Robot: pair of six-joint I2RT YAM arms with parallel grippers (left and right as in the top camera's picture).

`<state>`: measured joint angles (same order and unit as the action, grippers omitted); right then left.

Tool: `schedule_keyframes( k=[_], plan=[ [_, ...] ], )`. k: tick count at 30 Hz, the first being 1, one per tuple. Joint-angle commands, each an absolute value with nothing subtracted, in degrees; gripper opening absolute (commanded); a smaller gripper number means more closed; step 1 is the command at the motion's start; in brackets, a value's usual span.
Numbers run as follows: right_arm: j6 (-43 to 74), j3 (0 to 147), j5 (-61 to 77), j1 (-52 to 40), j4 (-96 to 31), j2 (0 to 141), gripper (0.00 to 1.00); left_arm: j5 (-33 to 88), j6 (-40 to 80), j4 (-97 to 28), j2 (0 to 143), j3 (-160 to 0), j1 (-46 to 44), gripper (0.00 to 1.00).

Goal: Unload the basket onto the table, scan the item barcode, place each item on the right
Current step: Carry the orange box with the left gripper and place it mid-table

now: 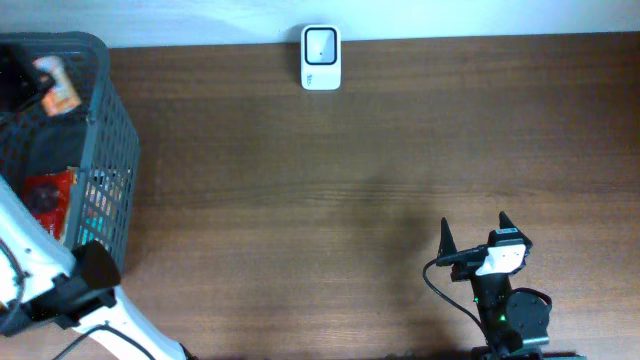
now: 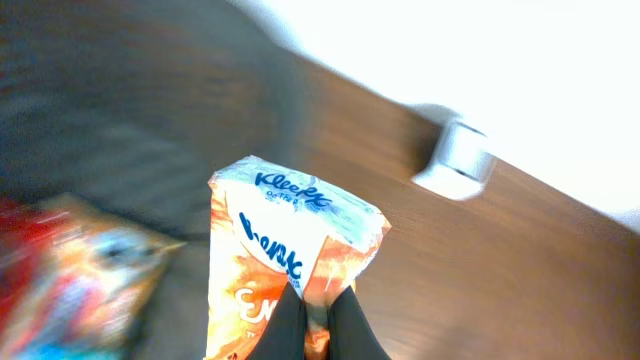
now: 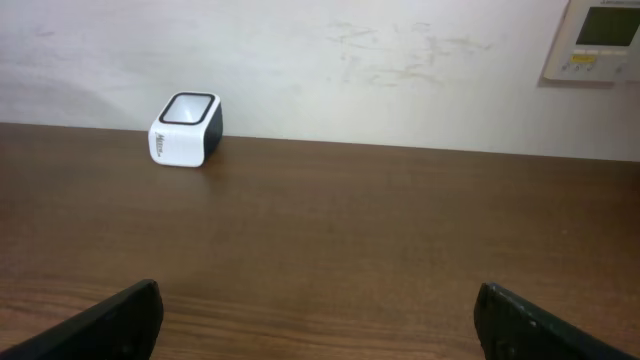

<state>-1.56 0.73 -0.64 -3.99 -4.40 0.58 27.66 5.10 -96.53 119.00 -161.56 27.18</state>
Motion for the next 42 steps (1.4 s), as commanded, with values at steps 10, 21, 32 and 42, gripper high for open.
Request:
schedule_keyframes(
  k=[10, 21, 32, 42],
  plan=[
    [-1.23, 0.32, -1.32, -3.68, -4.67, 0.25, 0.98, 16.60, 0.80, -88.60, 117.69, -139.52, -16.25, 0.00],
    [-1.23, 0.32, -1.32, -3.68, -4.67, 0.25, 0.98, -9.43, 24.45, -48.90, 117.69, -100.36, -36.97, 0.04],
    [-1.23, 0.32, -1.32, -3.68, -4.67, 0.25, 0.98, -9.50, 18.70, -38.98, 116.55, -96.18, -40.14, 0.99],
    [-1.23, 0.32, -1.32, -3.68, -4.67, 0.25, 0.98, -14.74, 18.31, -51.29, 96.44, -103.68, -25.04, 0.99]
  ],
)
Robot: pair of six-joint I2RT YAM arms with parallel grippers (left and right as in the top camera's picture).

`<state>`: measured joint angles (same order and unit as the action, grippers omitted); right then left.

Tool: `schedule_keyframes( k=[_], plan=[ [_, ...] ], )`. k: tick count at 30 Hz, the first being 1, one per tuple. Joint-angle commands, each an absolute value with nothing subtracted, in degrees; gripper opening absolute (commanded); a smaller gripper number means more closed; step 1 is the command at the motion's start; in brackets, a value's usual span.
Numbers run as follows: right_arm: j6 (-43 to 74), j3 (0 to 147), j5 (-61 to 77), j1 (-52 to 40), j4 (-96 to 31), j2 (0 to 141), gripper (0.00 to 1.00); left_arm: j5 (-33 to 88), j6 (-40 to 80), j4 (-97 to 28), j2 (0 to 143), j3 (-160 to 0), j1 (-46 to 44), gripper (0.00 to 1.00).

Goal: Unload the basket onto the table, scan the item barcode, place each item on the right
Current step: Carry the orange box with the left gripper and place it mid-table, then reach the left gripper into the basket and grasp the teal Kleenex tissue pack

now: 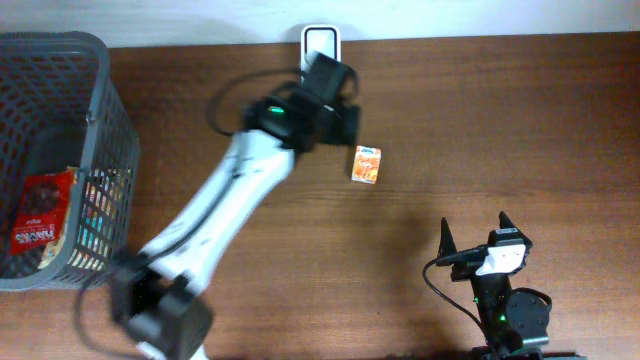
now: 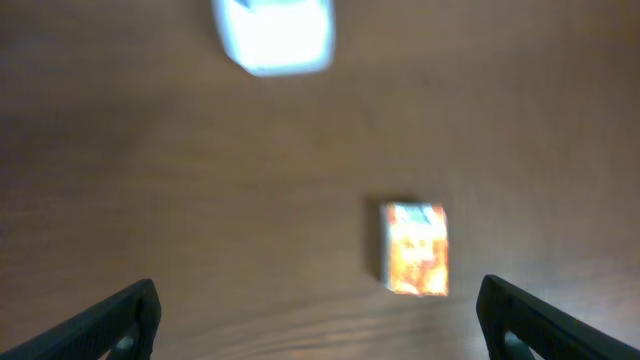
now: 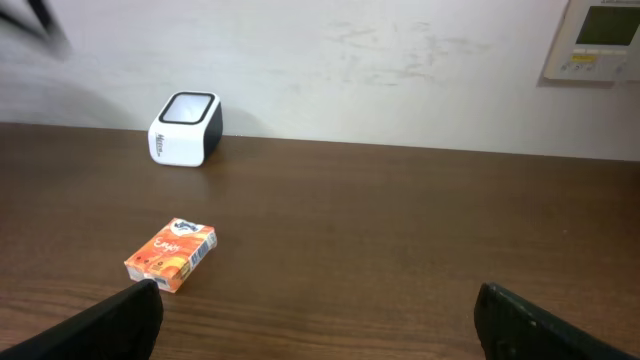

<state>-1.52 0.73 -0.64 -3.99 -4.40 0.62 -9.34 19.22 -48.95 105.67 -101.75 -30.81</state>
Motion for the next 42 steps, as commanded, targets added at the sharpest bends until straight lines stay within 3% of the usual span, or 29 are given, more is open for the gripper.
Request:
schedule_keyframes(
  k=[1, 7, 12, 18, 21, 34, 42],
  plan=[
    [-1.23, 0.32, -1.32, -3.68, -4.67, 0.25, 0.98, -16.38, 18.31, -52.49, 93.91, -103.68, -22.31, 0.99],
    [-1.23, 0.32, -1.32, -3.68, -4.67, 0.25, 0.98, -17.39, 18.33, -56.51, 81.69, -103.68, -2.57, 0.99],
    [-1.23, 0.32, -1.32, -3.68, -4.67, 0.25, 0.98, -17.19, 19.51, -64.88, 80.68, -102.87, 13.56, 0.99],
    [-1.23, 0.32, -1.32, -3.68, -4.67, 0.25, 0.98, -16.97, 32.77, -65.25, 85.30, -99.33, 23.94, 0.99],
    [-1.23, 0.32, -1.32, -3.68, -4.67, 0.25, 0.98, -12.60, 33.04, -65.04, 89.47, -99.35, 27.90, 0.99],
    [-1.23, 0.32, -1.32, -3.68, -4.67, 0.25, 0.98, -4.01, 33.01, -71.26, 107.96, -99.31, 31.29, 1.00],
    [-1.23, 0.32, -1.32, -3.68, -4.67, 0.25, 0.98, -5.37, 35.51, -67.96, 110.04, -94.08, 31.31, 0.96]
  ],
)
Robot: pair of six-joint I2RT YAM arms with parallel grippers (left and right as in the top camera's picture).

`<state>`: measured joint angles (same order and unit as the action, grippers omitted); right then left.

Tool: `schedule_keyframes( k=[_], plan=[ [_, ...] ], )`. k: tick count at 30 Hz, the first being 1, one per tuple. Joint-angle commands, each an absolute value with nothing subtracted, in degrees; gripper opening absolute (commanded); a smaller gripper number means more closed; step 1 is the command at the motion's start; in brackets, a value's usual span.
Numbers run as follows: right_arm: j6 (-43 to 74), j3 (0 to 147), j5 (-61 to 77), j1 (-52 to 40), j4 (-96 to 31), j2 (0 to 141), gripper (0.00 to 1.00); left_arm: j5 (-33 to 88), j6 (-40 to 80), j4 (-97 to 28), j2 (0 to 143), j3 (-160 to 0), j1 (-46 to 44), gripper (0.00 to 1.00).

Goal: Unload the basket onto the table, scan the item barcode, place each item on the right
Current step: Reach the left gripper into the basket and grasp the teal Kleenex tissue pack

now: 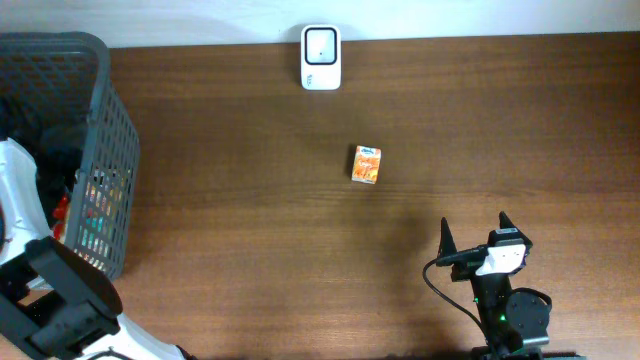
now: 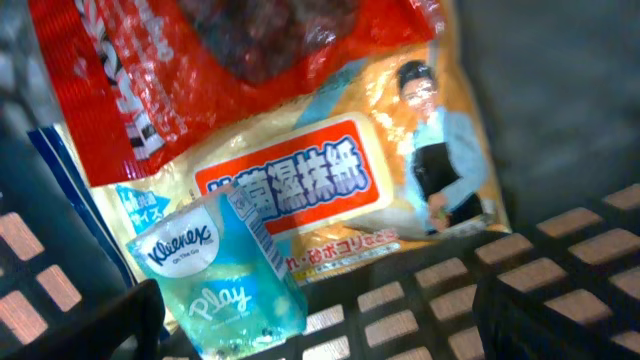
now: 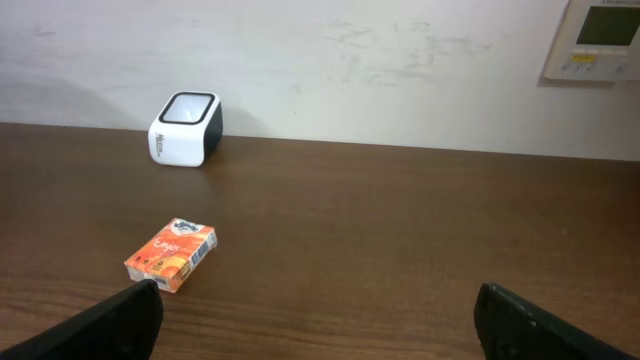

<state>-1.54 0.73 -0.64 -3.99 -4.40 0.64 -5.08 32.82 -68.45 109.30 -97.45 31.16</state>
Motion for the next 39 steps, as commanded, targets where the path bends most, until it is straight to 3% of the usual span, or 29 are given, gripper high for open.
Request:
schedule_keyframes(
  k=[1, 6, 12, 17, 18, 19, 20, 28, 32, 39],
  plan=[
    [-1.23, 0.32, -1.32, -3.68, -4.67, 0.25, 0.98, -5.85, 37.47, -67.94, 110.04, -92.42, 31.31, 0.96],
    [-1.23, 0.32, -1.32, -3.68, -4.67, 0.25, 0.98, -5.80, 38.17, -63.59, 110.04, -87.22, 31.31, 0.96],
    [-1.23, 0.32, -1.32, -3.68, -4.67, 0.25, 0.98, -5.80, 38.17, -60.18, 110.04, -83.50, 31.31, 0.84],
    [-1.23, 0.32, -1.32, -3.68, -4.67, 0.25, 0.98, -5.80, 38.13, -60.25, 110.04, -83.44, 31.31, 0.41],
    [-1.23, 0.32, -1.32, -3.68, -4.67, 0.25, 0.98, -5.80, 38.11, -60.27, 110.04, -83.44, 31.31, 0.29],
    [-1.23, 0.32, -1.32, -3.68, -4.67, 0.25, 0.98, -5.78, 37.87, -60.34, 110.04, -83.44, 31.31, 0.10],
    [-1.23, 0.32, -1.32, -3.68, -4.67, 0.25, 0.98, -5.78, 37.71, -60.31, 110.04, -83.46, 31.31, 0.00],
    [-1.23, 0.32, -1.32, -3.68, -4.67, 0.25, 0.98, -2.48, 29.36, -65.87, 105.27, -97.60, 31.31, 0.00],
    [-1.23, 0.32, -1.32, -3.68, -4.67, 0.25, 0.98, 0.34, 28.56, -66.37, 97.25, -105.60, 31.29, 0.00],
    [-1.23, 0.32, -1.32, -3.68, -4.67, 0.25, 0.98, 11.92, 28.27, -63.86, 80.86, -106.19, 28.67, 0.00]
  ],
)
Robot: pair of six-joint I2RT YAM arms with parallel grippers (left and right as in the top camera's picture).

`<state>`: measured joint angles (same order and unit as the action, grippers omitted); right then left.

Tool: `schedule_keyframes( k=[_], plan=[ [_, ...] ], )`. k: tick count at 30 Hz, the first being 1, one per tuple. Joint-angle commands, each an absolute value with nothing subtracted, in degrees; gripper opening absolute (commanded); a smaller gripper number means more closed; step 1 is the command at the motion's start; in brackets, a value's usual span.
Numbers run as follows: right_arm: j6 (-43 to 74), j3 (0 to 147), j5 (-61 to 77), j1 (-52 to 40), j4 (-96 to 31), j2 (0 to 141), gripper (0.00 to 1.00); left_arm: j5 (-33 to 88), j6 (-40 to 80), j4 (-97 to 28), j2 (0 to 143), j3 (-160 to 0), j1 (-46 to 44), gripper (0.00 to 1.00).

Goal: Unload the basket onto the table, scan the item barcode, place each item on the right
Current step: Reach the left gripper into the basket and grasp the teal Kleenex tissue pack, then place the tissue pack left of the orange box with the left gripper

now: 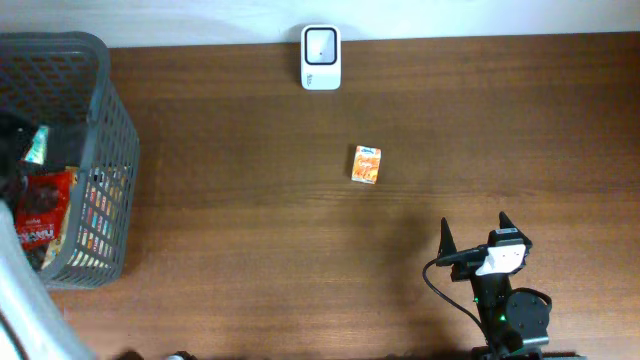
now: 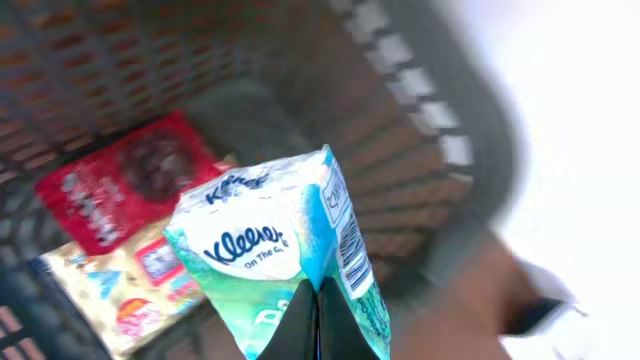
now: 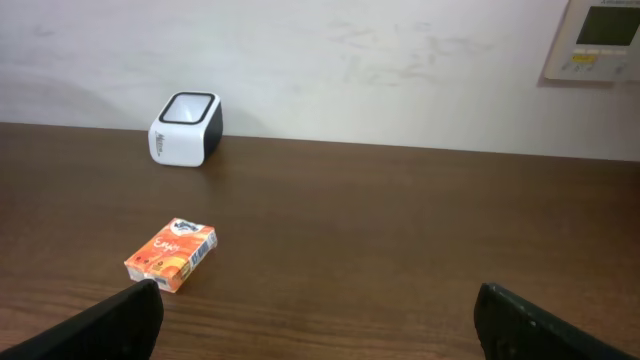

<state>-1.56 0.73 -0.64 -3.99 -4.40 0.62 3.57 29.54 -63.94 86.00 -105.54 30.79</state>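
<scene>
A green Kleenex tissue pack [image 2: 275, 245] with a barcode on its side hangs over the grey mesh basket [image 1: 112, 130], pinched at its lower edge by my left gripper [image 2: 320, 305], which is shut on it. In the overhead view the pack [image 1: 37, 144] shows just inside the basket's left part. The white barcode scanner [image 1: 321, 44] stands at the table's far edge. An orange tissue pack [image 1: 367, 164] lies flat on the table below the scanner. My right gripper [image 3: 320, 325] rests open near the front edge, with nothing between its fingers.
Inside the basket lie a red snack packet [image 2: 125, 185] and a yellow-orange wipes pack [image 2: 140, 290]. The wall runs behind the scanner [image 3: 186, 129], with a panel [image 3: 600, 38] on it at the right. The orange pack [image 3: 172, 254] lies left of my right gripper.
My left gripper was open low inside the basket over the green pack. Now it is shut on that pack and holds it raised above the basket's contents. The right arm has not moved.
First my left gripper held the orange pack over the basket. Then it was open by the scanner with the orange pack lying on the table. It was then back in the basket, open over the green pack, which it now holds lifted.
</scene>
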Motion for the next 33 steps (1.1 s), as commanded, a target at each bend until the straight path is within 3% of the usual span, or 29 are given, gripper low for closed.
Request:
schedule_keyframes(
  k=[1, 7, 11, 16, 22, 29, 33],
  plan=[
    [-1.23, 0.32, -1.32, -3.68, -4.67, 0.25, 0.98, 15.27, 26.39, -63.53, 79.18, -106.17, 26.81, 0.00],
    [-1.23, 0.32, -1.32, -3.68, -4.67, 0.25, 0.98, 20.36, 16.69, -60.77, 78.13, -105.91, 6.85, 0.00],
    [-1.23, 0.32, -1.32, -3.68, -4.67, 0.25, 0.98, 19.22, 9.13, -60.90, 83.68, -105.89, -7.70, 0.00],
    [-1.23, 0.32, -1.32, -3.68, -4.67, 0.25, 0.98, 17.37, -0.43, -61.54, 96.23, -105.84, -19.55, 0.00],
    [-1.23, 0.32, -1.32, -3.68, -4.67, 0.25, 0.98, 8.25, -0.64, -61.01, 112.22, -105.84, -25.61, 0.00],
    [-1.23, 0.32, -1.32, -3.68, -4.67, 0.25, 0.98, 7.77, 8.78, -55.57, 124.55, -105.84, -26.96, 0.00],
    [-1.23, 0.32, -1.32, -3.68, -4.67, 0.25, 0.98, 12.45, 10.76, -54.59, 125.69, -105.84, -27.07, 0.20]
  ],
)
